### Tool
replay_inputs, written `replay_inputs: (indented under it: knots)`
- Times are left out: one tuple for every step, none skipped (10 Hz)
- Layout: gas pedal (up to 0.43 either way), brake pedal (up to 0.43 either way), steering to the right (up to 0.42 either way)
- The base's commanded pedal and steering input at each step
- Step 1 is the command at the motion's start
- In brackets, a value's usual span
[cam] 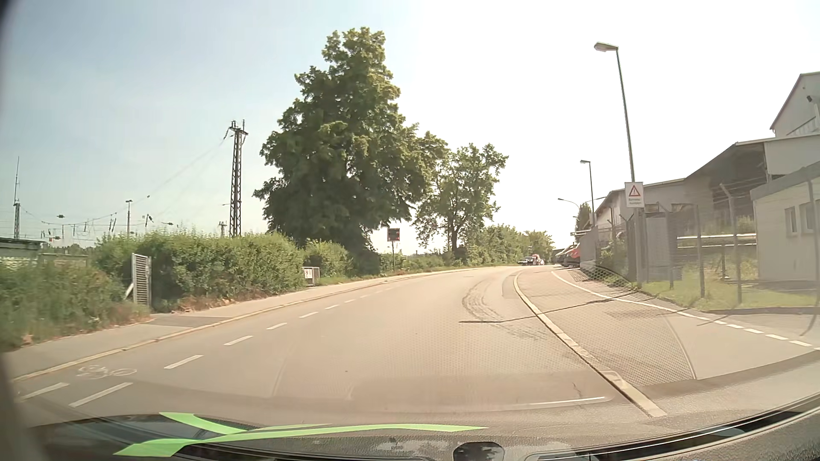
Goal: Follow the waypoints while adhering to traffic rules and regulations
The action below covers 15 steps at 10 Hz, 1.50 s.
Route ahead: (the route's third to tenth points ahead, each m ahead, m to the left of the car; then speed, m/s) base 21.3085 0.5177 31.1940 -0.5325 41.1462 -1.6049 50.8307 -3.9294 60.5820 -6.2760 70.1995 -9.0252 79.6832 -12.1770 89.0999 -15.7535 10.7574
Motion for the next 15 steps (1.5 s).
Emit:
replay_inputs:
  knots:
    - [0.059,0.000,0.019]
    - [0.067,0.000,0.018]
    - [0.067,0.000,0.019]
    - [0.067,0.000,0.019]
    - [0.067,0.000,0.019]
    - [0.067,0.000,0.018]
    - [0.067,0.000,0.019]
    - [0.067,0.000,0.019]
    - [0.067,0.000,0.018]
    - [0.067,0.000,0.019]
    - [0.067,0.000,0.019]
    - [0.067,0.000,0.019]
    - [0.067,0.000,0.018]
    - [0.067,0.000,0.019]
    - [0.067,0.000,0.019]
